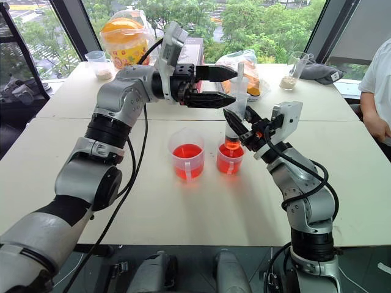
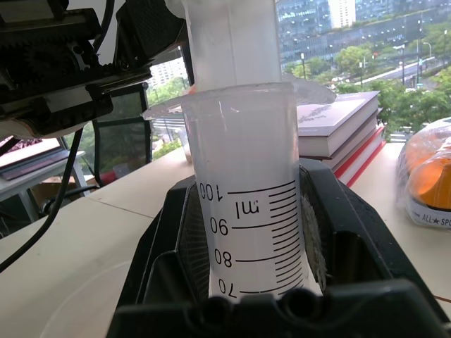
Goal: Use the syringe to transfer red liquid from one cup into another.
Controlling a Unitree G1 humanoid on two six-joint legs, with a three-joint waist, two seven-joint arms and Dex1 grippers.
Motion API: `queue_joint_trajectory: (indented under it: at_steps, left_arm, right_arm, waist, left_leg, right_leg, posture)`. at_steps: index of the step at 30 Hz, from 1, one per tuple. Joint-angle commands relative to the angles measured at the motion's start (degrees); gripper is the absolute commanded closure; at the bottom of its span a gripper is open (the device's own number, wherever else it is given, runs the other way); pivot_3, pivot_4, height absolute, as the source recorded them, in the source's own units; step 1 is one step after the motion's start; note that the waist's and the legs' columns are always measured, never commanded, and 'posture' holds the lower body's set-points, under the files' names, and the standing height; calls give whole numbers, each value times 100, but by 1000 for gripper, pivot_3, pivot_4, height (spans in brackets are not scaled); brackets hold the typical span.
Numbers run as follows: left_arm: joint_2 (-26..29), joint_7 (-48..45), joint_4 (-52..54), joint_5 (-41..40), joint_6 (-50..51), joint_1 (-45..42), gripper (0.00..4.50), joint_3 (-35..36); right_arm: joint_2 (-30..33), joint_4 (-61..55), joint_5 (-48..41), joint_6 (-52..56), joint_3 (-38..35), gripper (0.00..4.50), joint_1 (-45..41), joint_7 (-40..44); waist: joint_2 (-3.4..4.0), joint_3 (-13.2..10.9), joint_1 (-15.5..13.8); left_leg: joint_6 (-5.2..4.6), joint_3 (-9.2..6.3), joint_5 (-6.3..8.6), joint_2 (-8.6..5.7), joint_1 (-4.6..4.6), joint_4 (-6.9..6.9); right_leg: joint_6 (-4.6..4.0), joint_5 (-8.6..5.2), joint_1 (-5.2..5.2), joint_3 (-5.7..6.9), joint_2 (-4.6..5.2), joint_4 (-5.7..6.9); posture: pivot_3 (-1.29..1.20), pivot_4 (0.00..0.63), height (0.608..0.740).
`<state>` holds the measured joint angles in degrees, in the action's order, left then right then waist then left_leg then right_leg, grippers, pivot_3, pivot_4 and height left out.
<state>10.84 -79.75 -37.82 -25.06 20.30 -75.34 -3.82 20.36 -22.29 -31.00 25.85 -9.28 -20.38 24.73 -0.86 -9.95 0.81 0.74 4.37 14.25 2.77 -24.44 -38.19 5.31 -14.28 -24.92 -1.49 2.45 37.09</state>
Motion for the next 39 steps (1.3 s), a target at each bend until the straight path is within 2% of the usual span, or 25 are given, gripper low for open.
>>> queue_joint_trajectory:
  at_steps: [1, 4, 10, 11, 39]
  left_arm:
    - [-154, 39, -94, 26, -125, -320, 475, 74]
    - [-284, 101, -293, 59, -203, -418, 1278, 132]
    - [-374, 87, -446, 151, -300, -431, 4213, 151]
    - [-381, 85, -464, 170, -308, -429, 4448, 154]
    - [-486, -54, -169, 680, -257, 457, 4448, -294]
  right_arm:
    - [36, -151, 0, -123, -17, 3113, -117, 9]
    - [58, -177, 27, -90, 13, 3113, -111, 24]
    - [97, -271, 20, -40, 35, 3113, -118, -2]
    - [106, -291, 13, -30, 37, 3113, -125, -12]
    - [663, -906, -543, 677, -418, 3113, -1014, -264]
  waist:
    - [0, 0, -2]
    - [0, 0, -1]
    - [0, 0, 15]
    - [0, 0, 6]
    - [-1, 0, -5]
  left_leg:
    - [0, 0, 0, 0, -1, -1]
    - [0, 0, 0, -1, -1, -1]
    - [-1, -3, 0, 0, 0, 1]
    - [-1, -2, 0, 0, 0, 1]
    - [-1, -2, 0, -1, -2, 0]
  right_leg:
    - [0, 0, 0, 0, 0, 0]
    - [0, 0, 0, 0, 1, -2]
    - [0, 0, -1, 0, -2, 0]
    - [0, 0, -1, 0, -2, 0]
    - [0, 0, 0, 0, 0, -1]
  posture:
    - [0, 150, 740]
    - [0, 150, 740]
    - [0, 150, 740]
    - [0, 150, 740]
    - [0, 150, 740]
